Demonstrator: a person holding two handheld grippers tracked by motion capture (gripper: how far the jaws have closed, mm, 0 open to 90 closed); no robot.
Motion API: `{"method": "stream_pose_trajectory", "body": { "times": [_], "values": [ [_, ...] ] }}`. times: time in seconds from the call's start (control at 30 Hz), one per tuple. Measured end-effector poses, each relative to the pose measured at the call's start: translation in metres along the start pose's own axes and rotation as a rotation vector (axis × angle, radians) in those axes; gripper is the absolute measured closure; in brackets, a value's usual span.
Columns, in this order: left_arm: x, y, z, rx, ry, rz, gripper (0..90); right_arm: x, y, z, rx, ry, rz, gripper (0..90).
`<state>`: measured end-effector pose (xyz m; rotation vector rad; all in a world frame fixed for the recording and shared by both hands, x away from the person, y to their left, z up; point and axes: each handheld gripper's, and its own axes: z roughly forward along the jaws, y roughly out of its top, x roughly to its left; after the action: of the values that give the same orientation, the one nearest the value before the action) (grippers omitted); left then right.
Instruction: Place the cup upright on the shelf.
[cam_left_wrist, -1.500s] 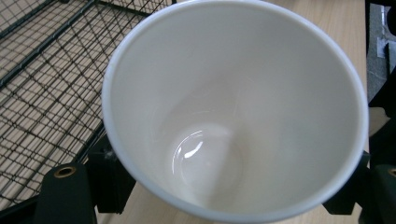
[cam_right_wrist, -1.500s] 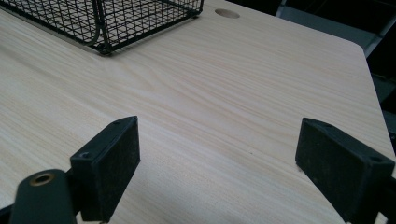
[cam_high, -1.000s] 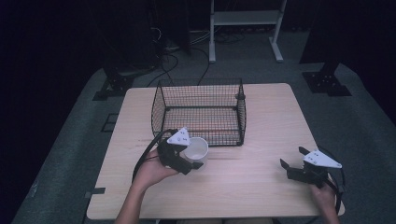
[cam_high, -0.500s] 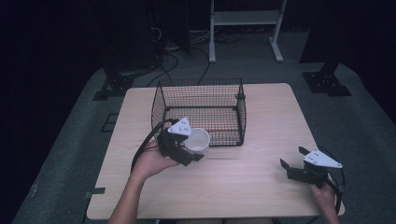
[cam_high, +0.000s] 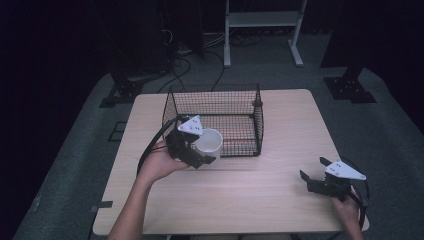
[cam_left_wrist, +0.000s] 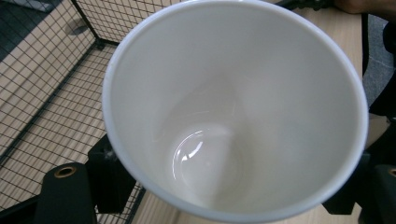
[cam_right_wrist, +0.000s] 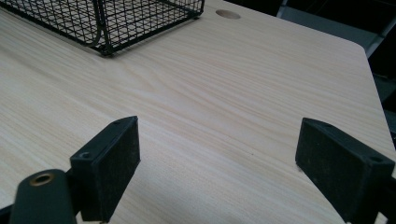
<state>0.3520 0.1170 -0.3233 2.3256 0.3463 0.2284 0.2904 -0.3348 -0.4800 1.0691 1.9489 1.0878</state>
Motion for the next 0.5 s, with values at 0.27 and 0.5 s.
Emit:
{"method": "stream_pose_trajectory", "body": {
  "times": [0.27,0.5],
  "values": [
    [0.013,0.011,-0.005,-0.005,0.004,-0.003,21.5,0.000,0.000,0.000,0.000,0.001,0.002,13.1],
    [0.029,0.022,-0.008,-0.009,0.005,-0.010,21.5,-0.001,0.000,0.000,-0.002,0.001,0.005,13.1]
  ]
}}
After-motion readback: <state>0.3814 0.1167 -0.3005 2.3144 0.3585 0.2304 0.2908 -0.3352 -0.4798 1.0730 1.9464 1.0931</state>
